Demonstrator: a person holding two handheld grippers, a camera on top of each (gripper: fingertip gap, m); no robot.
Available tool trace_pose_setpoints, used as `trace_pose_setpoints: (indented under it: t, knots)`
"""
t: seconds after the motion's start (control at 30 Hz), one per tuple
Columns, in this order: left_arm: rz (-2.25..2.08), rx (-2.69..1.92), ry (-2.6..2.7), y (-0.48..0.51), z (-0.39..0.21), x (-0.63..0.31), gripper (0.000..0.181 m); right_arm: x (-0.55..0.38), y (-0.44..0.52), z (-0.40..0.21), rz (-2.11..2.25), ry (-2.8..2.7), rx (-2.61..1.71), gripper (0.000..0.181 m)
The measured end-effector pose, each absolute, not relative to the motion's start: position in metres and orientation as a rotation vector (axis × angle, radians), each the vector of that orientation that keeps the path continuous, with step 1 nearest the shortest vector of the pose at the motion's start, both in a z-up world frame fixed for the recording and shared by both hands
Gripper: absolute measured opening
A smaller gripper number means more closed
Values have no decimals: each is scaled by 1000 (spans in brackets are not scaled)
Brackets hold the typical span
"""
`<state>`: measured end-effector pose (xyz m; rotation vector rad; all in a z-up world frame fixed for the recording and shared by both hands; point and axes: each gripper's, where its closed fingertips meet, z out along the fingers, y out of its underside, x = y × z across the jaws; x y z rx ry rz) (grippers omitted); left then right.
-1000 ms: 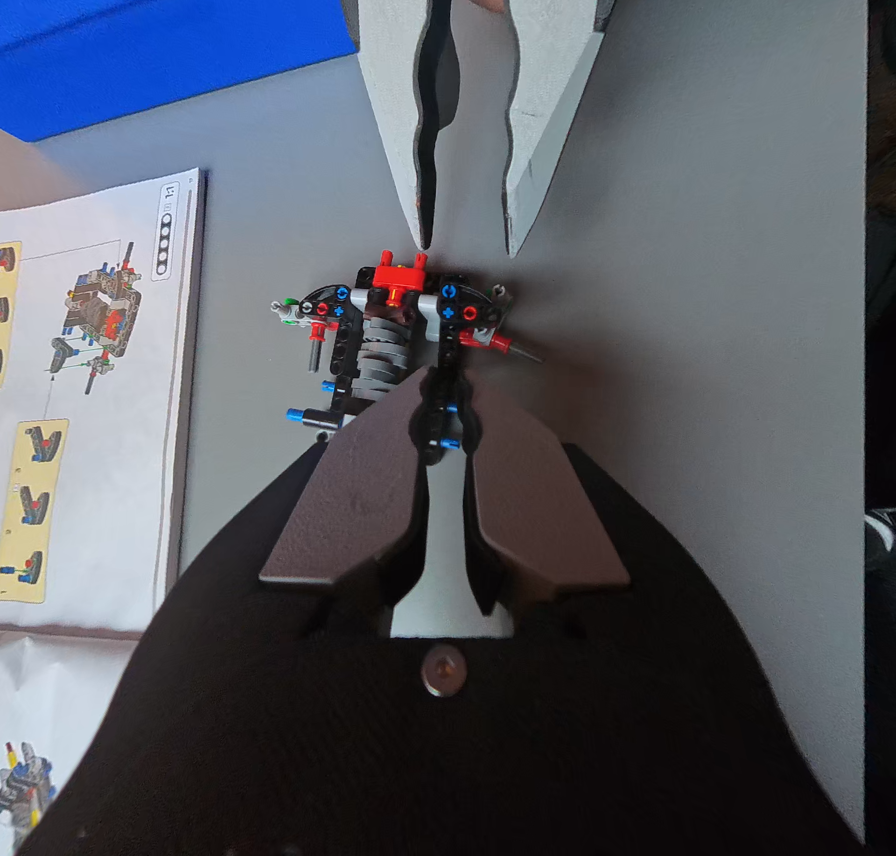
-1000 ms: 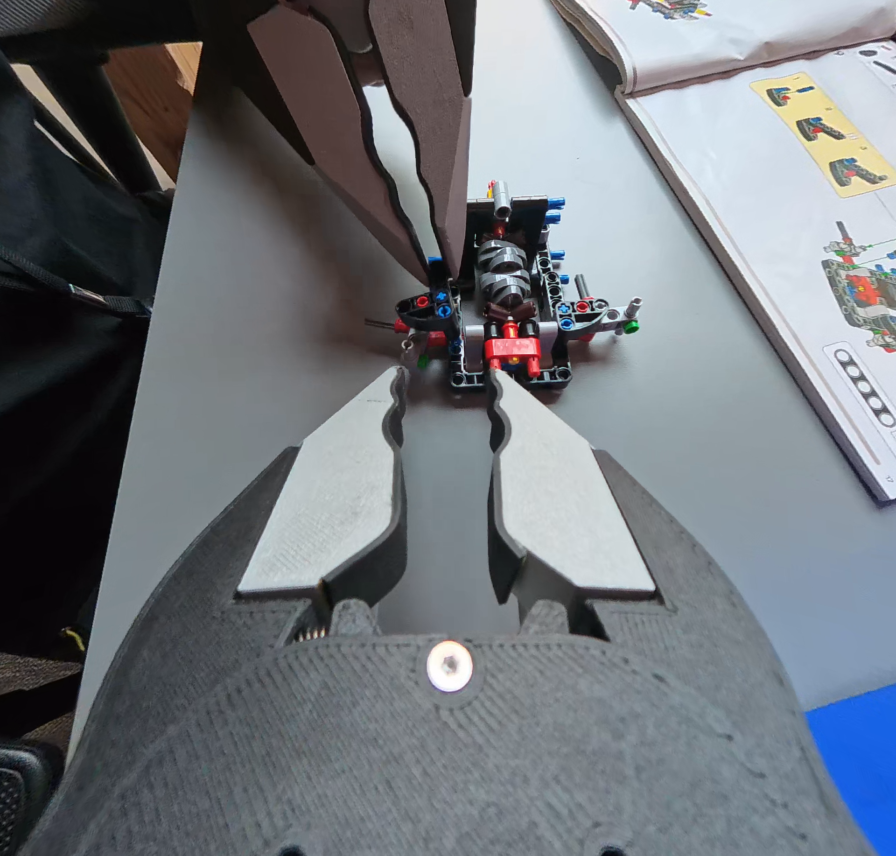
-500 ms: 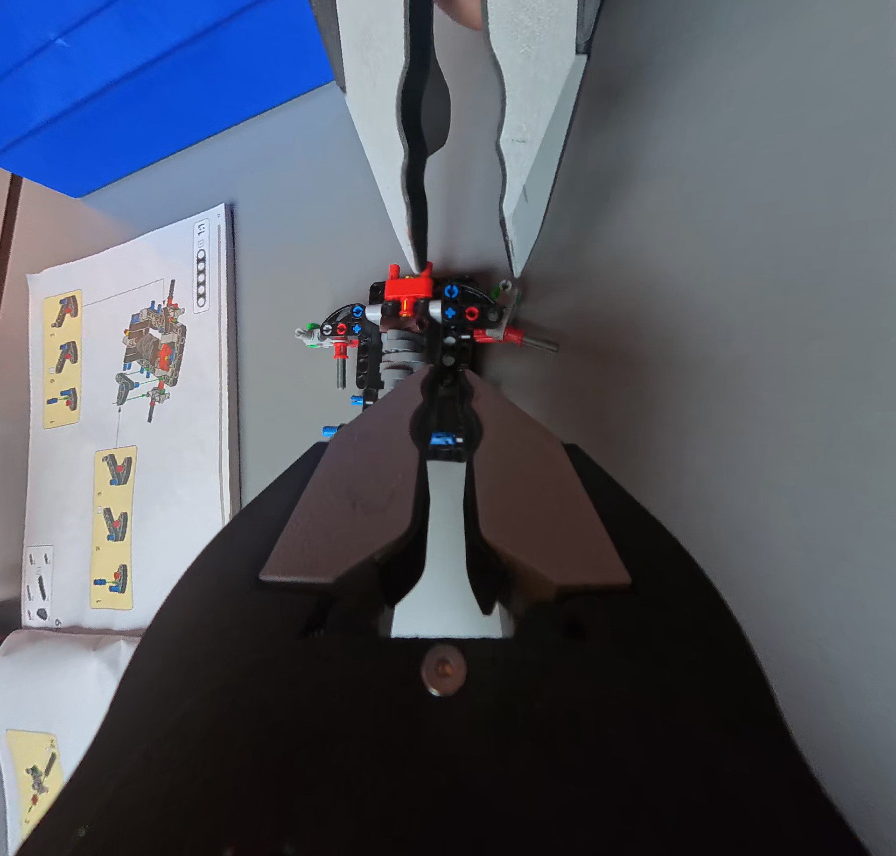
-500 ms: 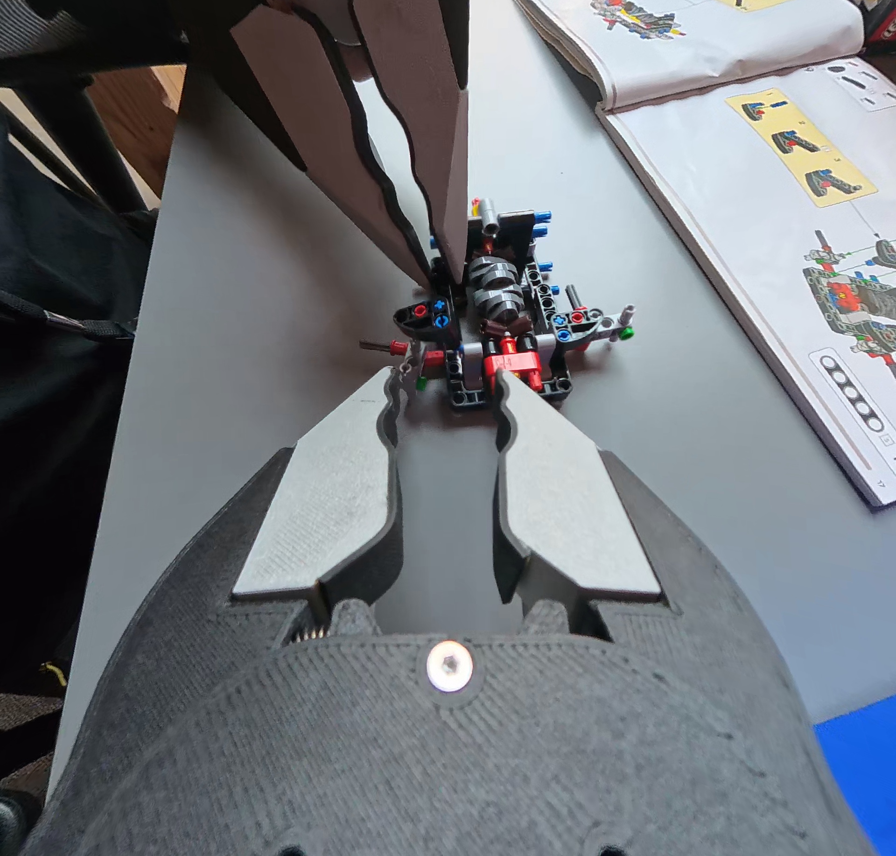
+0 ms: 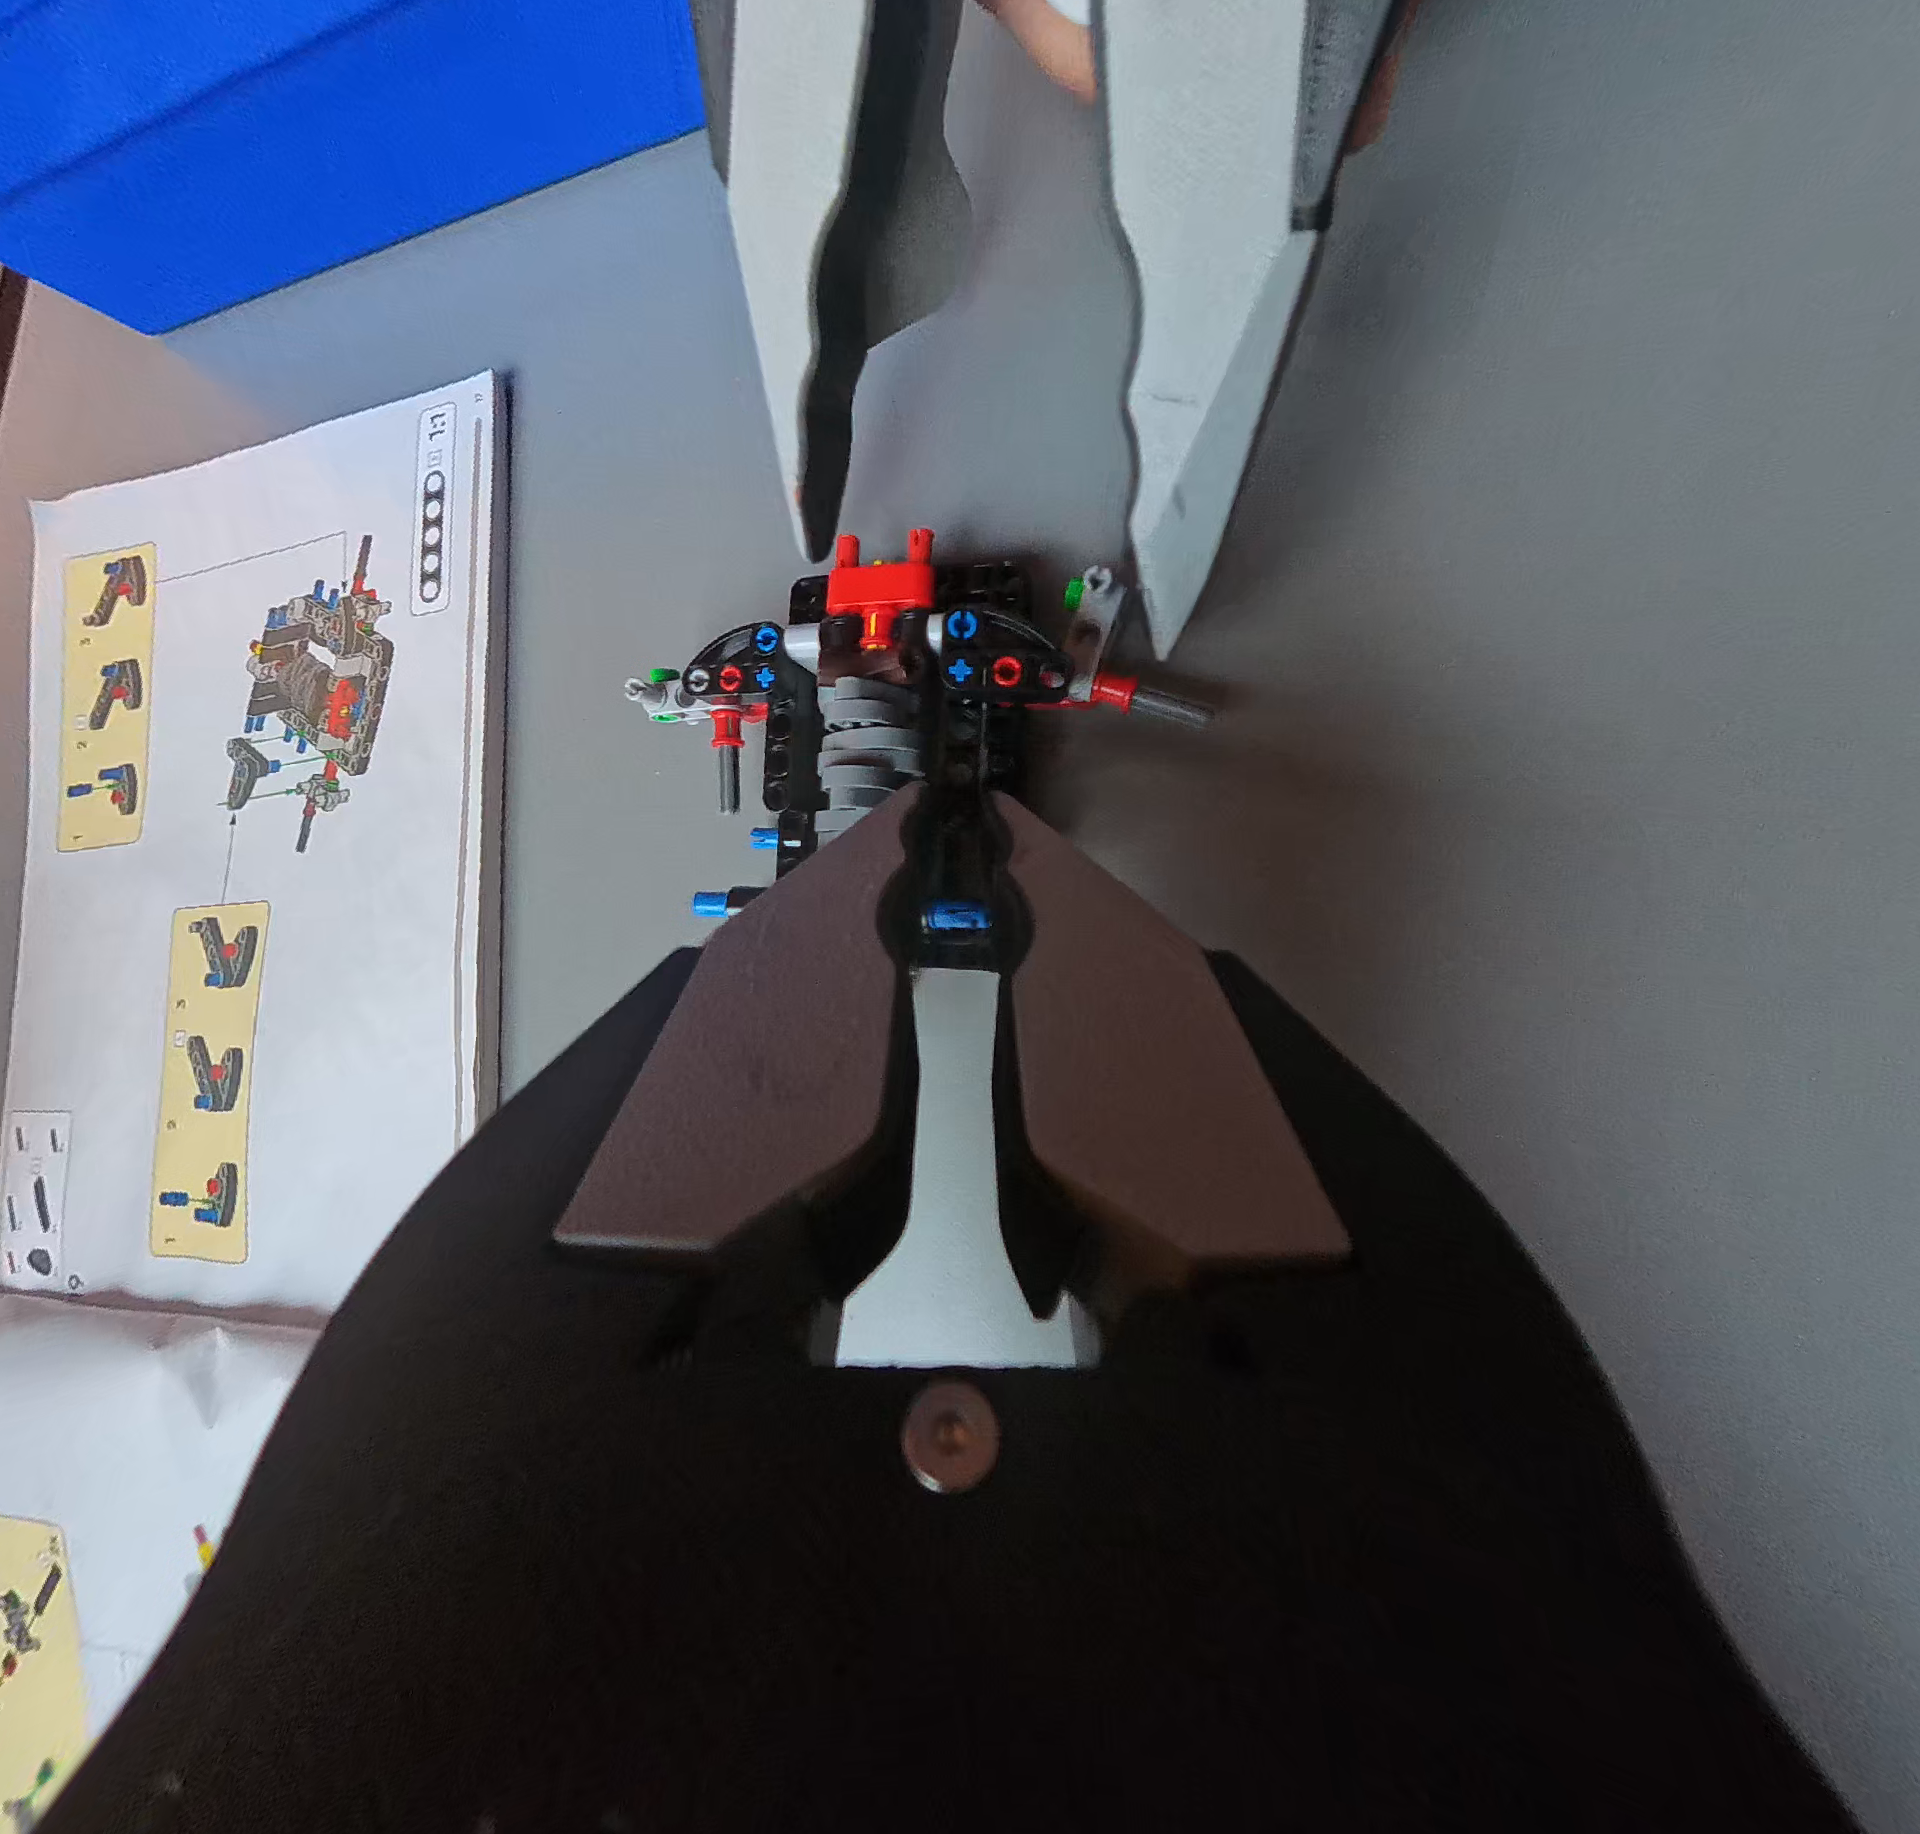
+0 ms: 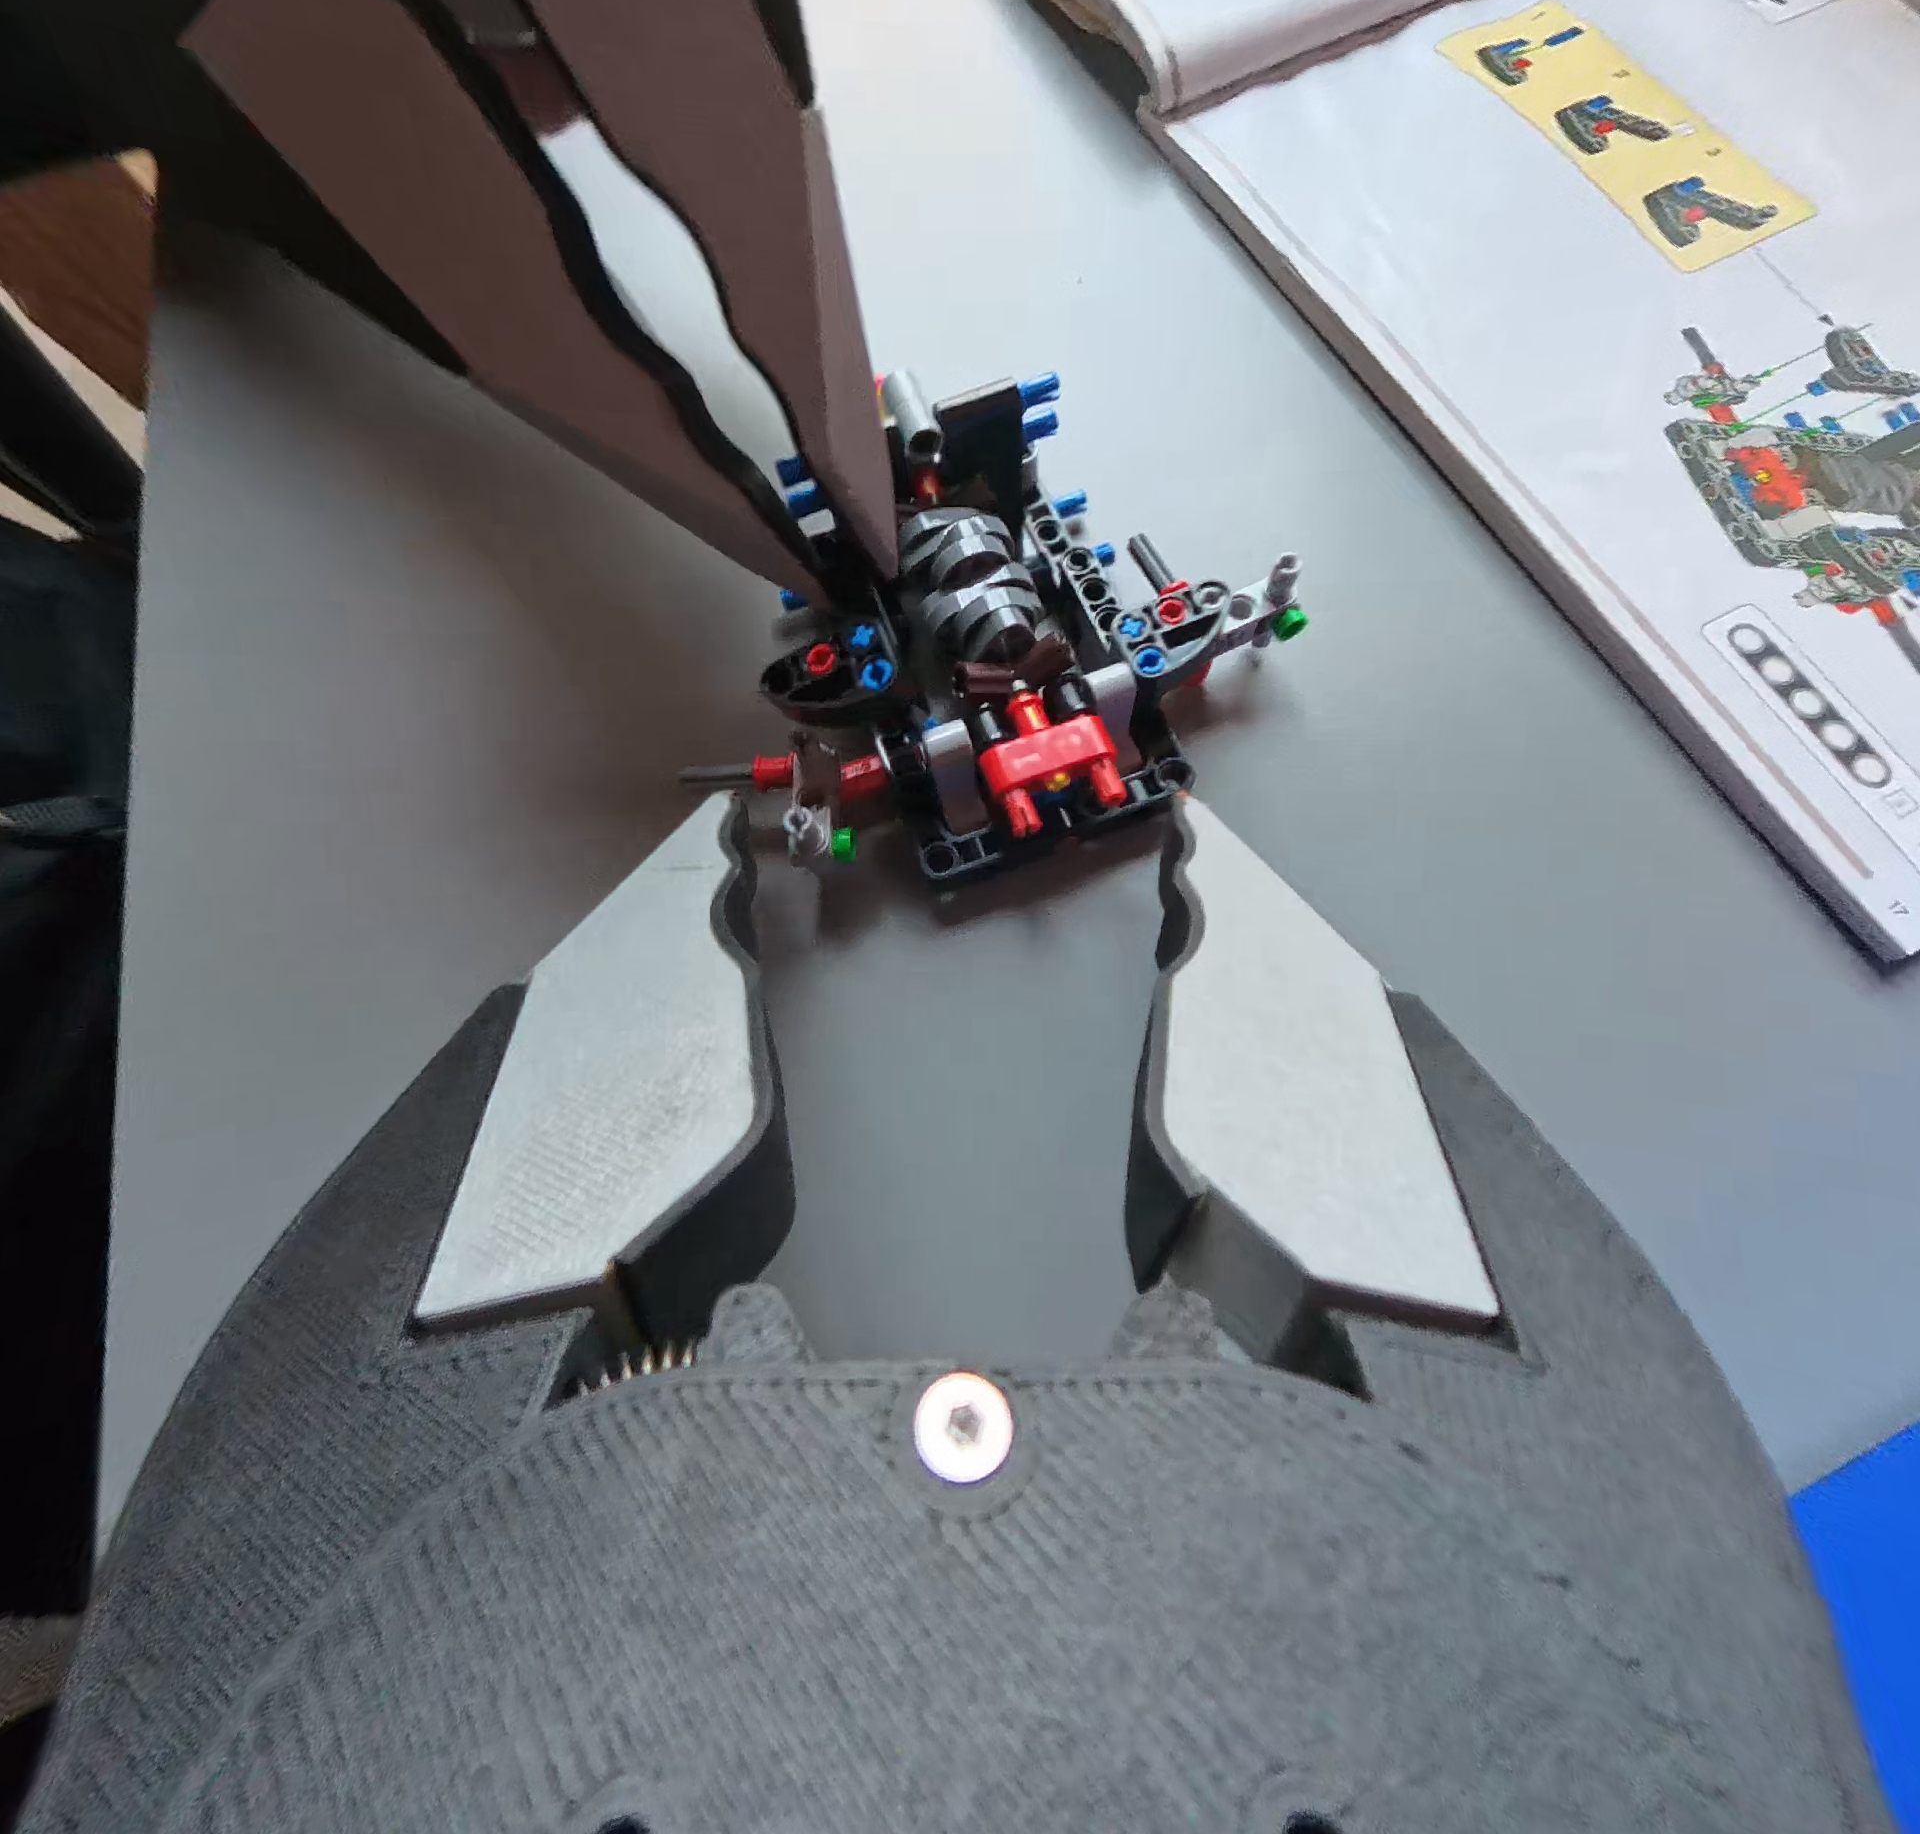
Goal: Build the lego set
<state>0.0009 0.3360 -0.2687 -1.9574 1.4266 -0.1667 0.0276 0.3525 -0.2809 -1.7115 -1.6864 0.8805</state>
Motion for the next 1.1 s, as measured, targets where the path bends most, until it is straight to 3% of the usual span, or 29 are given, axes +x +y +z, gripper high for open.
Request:
trace_pose_setpoints:
  t: [0.37,0.43,0.77,0.9,1.0,1.1]
  knots:
    - [-176,-1981,1413,338,-272,-4,4,30,347,-286,840,-1753,-1681,63]
    - [-184,-1986,1410,338,-273,-5,4,30,350,-287,825,-1741,-1694,53]
    - [-217,-2009,1389,332,-271,4,4,34,351,-275,838,-1725,-1630,63]
    - [-244,-2059,1348,331,-276,8,4,36,348,-256,888,-1700,-1527,44]
    - [-255,-2071,1328,331,-272,8,4,44,359,-267,839,-1719,-1586,50]
    - [-280,-2084,1317,331,-274,8,4,45,353,-275,954,-1761,-1643,68]
